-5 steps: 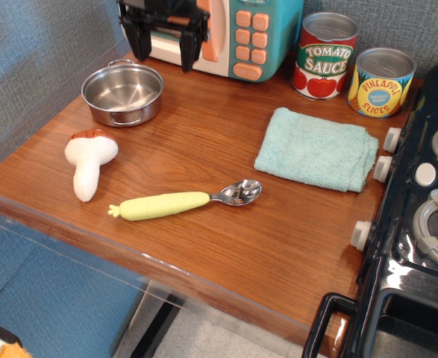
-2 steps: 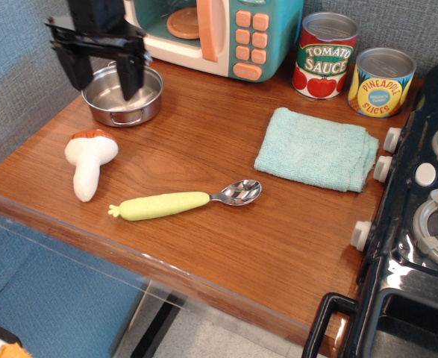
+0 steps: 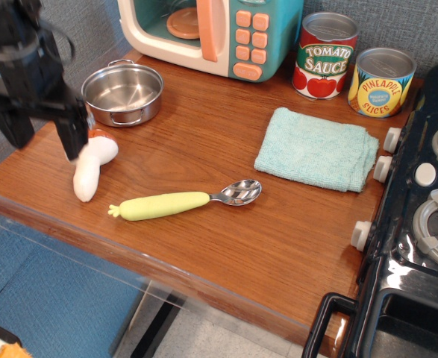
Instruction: Move the mushroom and place to the right side of the pot
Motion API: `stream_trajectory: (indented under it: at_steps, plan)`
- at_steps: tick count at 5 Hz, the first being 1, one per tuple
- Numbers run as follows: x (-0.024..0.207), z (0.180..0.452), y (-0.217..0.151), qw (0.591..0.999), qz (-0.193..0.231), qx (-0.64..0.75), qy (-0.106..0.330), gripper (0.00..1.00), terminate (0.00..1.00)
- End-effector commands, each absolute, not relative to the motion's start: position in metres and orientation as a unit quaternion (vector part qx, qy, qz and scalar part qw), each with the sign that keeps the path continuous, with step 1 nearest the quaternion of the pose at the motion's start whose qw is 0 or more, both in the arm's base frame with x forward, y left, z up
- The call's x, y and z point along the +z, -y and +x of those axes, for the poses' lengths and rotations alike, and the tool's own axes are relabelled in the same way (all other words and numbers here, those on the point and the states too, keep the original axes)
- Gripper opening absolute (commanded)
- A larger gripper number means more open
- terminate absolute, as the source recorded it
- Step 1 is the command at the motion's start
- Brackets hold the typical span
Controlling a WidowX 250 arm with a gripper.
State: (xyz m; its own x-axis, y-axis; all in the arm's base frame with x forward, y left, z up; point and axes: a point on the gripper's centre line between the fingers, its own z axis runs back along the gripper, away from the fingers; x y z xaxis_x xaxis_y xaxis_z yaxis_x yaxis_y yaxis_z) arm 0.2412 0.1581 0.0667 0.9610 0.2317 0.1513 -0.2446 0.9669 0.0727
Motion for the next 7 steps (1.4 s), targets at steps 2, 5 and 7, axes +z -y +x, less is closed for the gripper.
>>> stream_trajectory:
  at_steps: [2, 5, 7]
  plan:
    - [0.029, 0.262, -0.148, 0.972, 0.057, 0.187, 0.128, 1.00, 0.00]
    - [0.005, 0.275, -0.157, 0.972, 0.079, 0.197, 0.106, 0.00, 0.00]
    - [0.091, 0.272, -0.118, 0.976, 0.045, 0.175, 0.125, 0.00, 0.00]
